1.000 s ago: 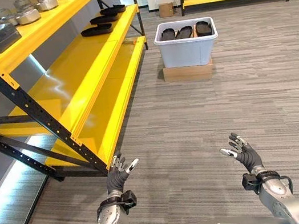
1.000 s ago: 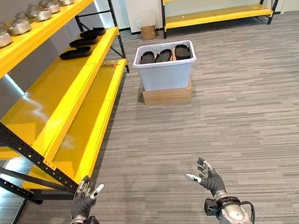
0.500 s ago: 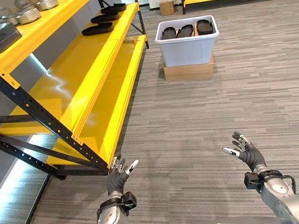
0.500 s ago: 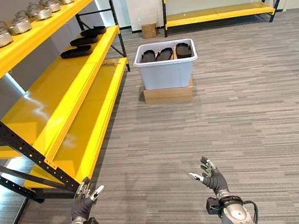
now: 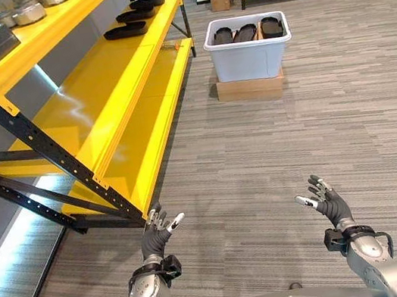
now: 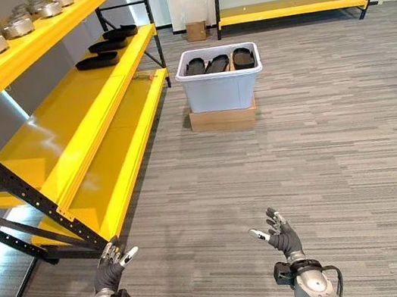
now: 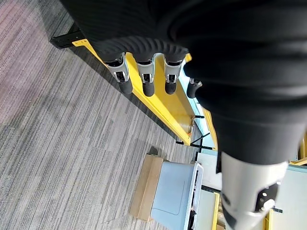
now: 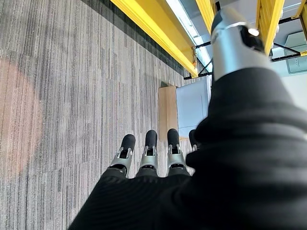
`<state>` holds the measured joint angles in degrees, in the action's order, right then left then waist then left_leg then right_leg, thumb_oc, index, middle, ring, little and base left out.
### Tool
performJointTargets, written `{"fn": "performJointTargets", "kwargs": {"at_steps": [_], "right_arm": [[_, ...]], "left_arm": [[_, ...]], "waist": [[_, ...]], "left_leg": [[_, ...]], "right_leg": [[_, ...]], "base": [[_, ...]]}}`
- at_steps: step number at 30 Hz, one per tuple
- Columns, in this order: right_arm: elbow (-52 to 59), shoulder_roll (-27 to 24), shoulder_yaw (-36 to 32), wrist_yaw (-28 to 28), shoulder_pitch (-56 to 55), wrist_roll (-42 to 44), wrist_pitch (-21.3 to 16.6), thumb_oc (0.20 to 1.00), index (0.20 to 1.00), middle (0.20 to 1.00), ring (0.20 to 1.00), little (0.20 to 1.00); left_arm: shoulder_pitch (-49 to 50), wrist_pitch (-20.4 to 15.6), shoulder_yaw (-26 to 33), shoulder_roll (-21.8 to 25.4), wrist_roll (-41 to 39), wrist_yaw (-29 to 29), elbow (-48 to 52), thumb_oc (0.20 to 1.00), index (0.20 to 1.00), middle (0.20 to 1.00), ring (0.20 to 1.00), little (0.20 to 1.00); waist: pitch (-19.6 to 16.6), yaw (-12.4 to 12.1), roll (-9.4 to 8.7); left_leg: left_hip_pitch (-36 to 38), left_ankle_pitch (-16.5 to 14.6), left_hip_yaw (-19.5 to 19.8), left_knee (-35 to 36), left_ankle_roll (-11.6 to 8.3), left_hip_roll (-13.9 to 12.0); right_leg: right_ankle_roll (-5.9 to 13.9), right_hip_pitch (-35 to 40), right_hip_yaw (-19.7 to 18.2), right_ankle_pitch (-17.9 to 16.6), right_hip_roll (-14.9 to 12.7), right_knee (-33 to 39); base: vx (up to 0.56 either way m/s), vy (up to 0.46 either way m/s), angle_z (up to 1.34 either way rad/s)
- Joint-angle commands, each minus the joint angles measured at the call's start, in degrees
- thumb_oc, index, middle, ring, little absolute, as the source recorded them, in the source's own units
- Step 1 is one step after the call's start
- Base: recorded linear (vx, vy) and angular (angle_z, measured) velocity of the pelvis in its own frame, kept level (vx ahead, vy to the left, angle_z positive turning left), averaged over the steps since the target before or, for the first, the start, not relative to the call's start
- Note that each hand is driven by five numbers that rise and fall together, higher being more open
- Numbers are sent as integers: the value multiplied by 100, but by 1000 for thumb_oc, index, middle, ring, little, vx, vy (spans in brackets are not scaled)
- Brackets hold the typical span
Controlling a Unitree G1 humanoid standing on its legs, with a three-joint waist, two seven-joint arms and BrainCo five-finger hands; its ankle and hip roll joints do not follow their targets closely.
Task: Move parts from the plastic box to the shelf.
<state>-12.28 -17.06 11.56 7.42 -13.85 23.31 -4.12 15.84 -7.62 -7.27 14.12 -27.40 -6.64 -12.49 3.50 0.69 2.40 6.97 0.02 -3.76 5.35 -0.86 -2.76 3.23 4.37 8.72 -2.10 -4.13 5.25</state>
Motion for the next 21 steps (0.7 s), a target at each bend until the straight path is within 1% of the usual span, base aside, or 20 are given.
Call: {"fn": "performJointTargets", "kwargs": {"at_steps": [1,3,4,5,7,8,9,10,11,12,13,14,15,16,17,18,19,20,21], "right_arm": [[352,-98,-130,-16,292,-75,-224,1000,1000,1000,1000,1000],[300,-106,-142,-14,359,-16,-240,1000,1000,1000,1000,1000],[298,-106,-143,-15,361,-16,-241,1000,1000,1000,1000,1000],[305,-101,-162,-16,386,-8,-240,1000,1000,1000,1000,1000],[305,-83,-167,-36,415,9,-255,1000,1000,1000,1000,1000],[309,-46,-177,-56,403,46,-251,1000,1000,1000,1000,1000],[309,-45,-177,-56,402,46,-250,1000,1000,1000,1000,1000],[361,-3,-200,-84,349,45,-261,1000,1000,1000,1000,1000],[372,15,-214,-109,307,39,-270,1000,1000,1000,1000,1000],[373,15,-214,-109,307,38,-269,1000,1000,1000,1000,1000],[404,66,-233,-122,269,208,-321,1000,1000,1000,1000,1000],[428,71,-234,-127,276,279,-352,1000,1000,1000,1000,1000],[439,83,-230,-143,282,357,-390,1000,1000,1000,1000,1000],[435,87,-242,-163,269,359,-403,1000,1000,1000,1000,1000],[423,84,-232,-196,249,450,-413,1000,1000,1000,1000,1000],[422,84,-232,-197,251,451,-413,1000,1000,1000,1000,1000],[410,64,-228,-218,259,499,-399,1000,1000,1000,1000,1000],[429,18,-229,-233,281,477,-388,1000,1000,1000,1000,1000],[429,15,-229,-233,280,477,-388,1000,1000,1000,1000,1000]], "left_arm": [[-278,-186,170,355,99,29,257,1000,1000,1000,1000,1000],[-370,-192,152,408,74,30,265,1000,1000,1000,1000,1000],[-373,-192,152,408,74,30,264,1000,1000,1000,1000,1000],[-398,-185,152,433,74,26,289,1000,1000,1000,1000,1000],[-414,-202,175,457,66,23,326,1000,1000,1000,1000,1000],[-417,-193,171,486,66,37,328,1000,1000,1000,1000,1000],[-416,-192,171,487,66,37,329,1000,1000,1000,1000,1000],[-422,-192,172,507,122,54,337,1000,1000,1000,1000,1000],[-419,-186,164,525,167,72,334,1000,1000,1000,1000,1000],[-419,-186,164,526,167,72,334,1000,1000,1000,1000,1000],[-446,-162,119,598,239,112,370,1000,1000,1000,1000,1000],[-460,-177,123,618,247,103,381,1000,1000,1000,1000,1000],[-474,-181,114,636,268,91,358,1000,1000,1000,1000,1000],[-486,-174,127,642,287,97,347,1000,1000,1000,1000,1000],[-481,-189,131,591,255,121,294,1000,1000,1000,1000,1000],[-482,-189,132,591,255,121,293,1000,1000,1000,1000,1000],[-471,-200,142,568,224,140,267,1000,1000,1000,1000,1000],[-433,-200,169,529,220,163,269,1000,1000,1000,1000,1000],[-432,-200,169,526,220,163,270,1000,1000,1000,1000,1000]], "waist": [[91,-4,-366],[172,-6,-364],[168,-6,-364],[205,-5,-354],[266,1,-336],[321,17,-316],[312,12,-321],[410,71,-303],[456,103,-286],[451,99,-292],[613,195,-197],[672,216,-143],[765,229,-51],[767,220,-33],[768,281,-40],[762,286,-33],[780,313,-44],[759,347,-87],[770,351,-64]], "left_leg": [[-408,-452,36,-797,-11,-131],[-599,-614,56,-1125,65,-33],[-613,-621,56,-1139,67,-32],[-647,-671,60,-1205,110,15],[-688,-735,58,-1257,202,90],[-708,-802,91,-1312,310,185],[-721,-805,85,-1318,313,190],[-718,-851,128,-1369,437,321],[-698,-853,162,-1363,483,365],[-706,-853,156,-1365,487,372],[-630,-881,249,-1396,583,429],[-628,-856,281,-1383,598,409],[-602,-864,263,-1407,645,387],[-567,-912,216,-1389,658,419],[-331,-1051,232,-1277,641,504],[-337,-1038,238,-1267,638,495],[-193,-1107,254,-1209,603,537],[-46,-1203,241,-1138,527,564],[-26,-1217,246,-1137,521,539]], "right_leg": [[422,-49,-111,437,-561,-689],[436,-180,-148,506,-632,-972],[438,-192,-150,510,-634,-982],[464,-251,-159,535,-665,-1124],[513,-452,-233,498,-725,-1421],[573,-674,-309,372,-823,-1848],[576,-696,-319,380,-828,-1868],[623,-1040,-459,-31,-937,-2539],[610,-1194,-523,-290,-963,-2850],[614,-1211,-534,-286,-970,-2865],[549,-1635,-804,-636,-890,-3769],[507,-1825,-822,-639,-815,-3960],[463,-2029,-727,-509,-815,-4333],[437,-2101,-622,-396,-908,-4284],[377,-2134,-431,-50,-764,-3695],[373,-2128,-418,-69,-756,-3667],[391,-2188,-370,1,-665,-3280],[445,-2276,-253,-52,-694,-2517],[441,-2240,-234,-55,-672,-2490]], "base": [[-18,55,-2],[-18,89,-5],[-8,102,-2],[-9,79,3],[-21,158,-6],[-16,157,-14],[-12,237,0],[1,192,11],[0,192,9],[18,193,9],[-1,177,9],[-9,247,22],[20,149,48],[170,119,28],[177,47,5],[222,2,-38],[237,-67,-27],[247,-67,-20],[282,-103,-17]]}}
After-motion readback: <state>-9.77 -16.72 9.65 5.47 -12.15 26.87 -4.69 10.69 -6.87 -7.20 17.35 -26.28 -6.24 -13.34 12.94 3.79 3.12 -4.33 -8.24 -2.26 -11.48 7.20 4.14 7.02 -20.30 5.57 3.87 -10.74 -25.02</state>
